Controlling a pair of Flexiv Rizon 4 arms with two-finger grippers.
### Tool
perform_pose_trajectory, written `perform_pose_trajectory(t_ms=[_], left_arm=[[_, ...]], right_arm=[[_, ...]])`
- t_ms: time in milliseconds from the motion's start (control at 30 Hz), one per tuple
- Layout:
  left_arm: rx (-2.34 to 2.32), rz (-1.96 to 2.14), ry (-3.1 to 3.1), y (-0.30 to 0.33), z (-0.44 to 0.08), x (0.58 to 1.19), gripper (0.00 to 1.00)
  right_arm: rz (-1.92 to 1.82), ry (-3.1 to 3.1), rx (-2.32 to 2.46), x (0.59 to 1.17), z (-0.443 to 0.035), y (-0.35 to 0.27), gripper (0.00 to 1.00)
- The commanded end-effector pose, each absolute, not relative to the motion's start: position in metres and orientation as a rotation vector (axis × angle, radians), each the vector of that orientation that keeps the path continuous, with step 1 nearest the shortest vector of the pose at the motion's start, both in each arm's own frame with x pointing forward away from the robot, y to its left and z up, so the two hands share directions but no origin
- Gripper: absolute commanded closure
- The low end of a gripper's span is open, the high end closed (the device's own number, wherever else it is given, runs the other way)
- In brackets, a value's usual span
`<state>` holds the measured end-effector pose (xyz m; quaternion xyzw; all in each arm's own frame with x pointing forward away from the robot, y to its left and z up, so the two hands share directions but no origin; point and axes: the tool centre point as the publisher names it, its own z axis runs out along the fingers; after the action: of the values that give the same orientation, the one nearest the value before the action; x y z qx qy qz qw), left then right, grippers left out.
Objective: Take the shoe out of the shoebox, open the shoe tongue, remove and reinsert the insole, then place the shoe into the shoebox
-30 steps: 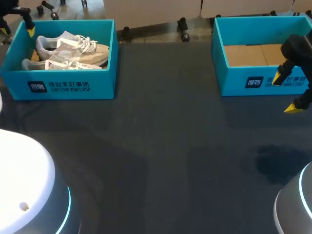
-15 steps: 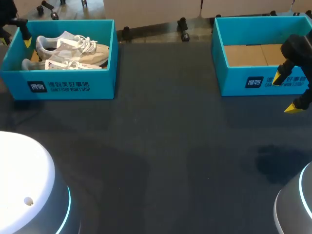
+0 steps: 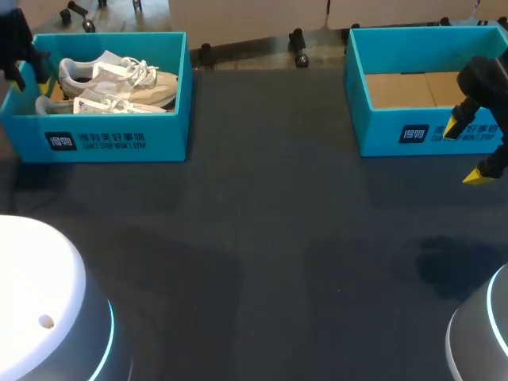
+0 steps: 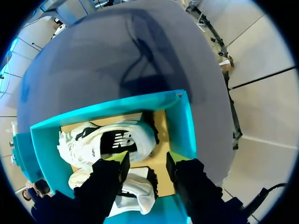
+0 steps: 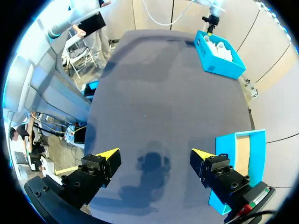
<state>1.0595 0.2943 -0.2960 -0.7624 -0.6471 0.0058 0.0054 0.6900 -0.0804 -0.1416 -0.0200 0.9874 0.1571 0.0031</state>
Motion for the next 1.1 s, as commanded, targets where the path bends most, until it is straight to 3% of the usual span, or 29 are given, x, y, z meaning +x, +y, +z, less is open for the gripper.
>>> perform_pose_trajectory(t_ms=[33,600,1100], left_arm=[[-2.381,0.003,-2.027,0.292,-0.307,1.058,0.52],[-2.381,0.004,-2.051,0.291,-0.337,1.055,0.46],[-2.358,-0.012,-2.054,0.289,-0.358,1.057,0.23]], right_arm=[[0.49,3.098,-0.063,0.691,-0.142,-0.08,0.0],[0.49,3.098,-0.063,0.691,-0.142,-0.08,0.0],[0.49,3.098,-0.063,0.691,-0.142,-0.08,0.0]])
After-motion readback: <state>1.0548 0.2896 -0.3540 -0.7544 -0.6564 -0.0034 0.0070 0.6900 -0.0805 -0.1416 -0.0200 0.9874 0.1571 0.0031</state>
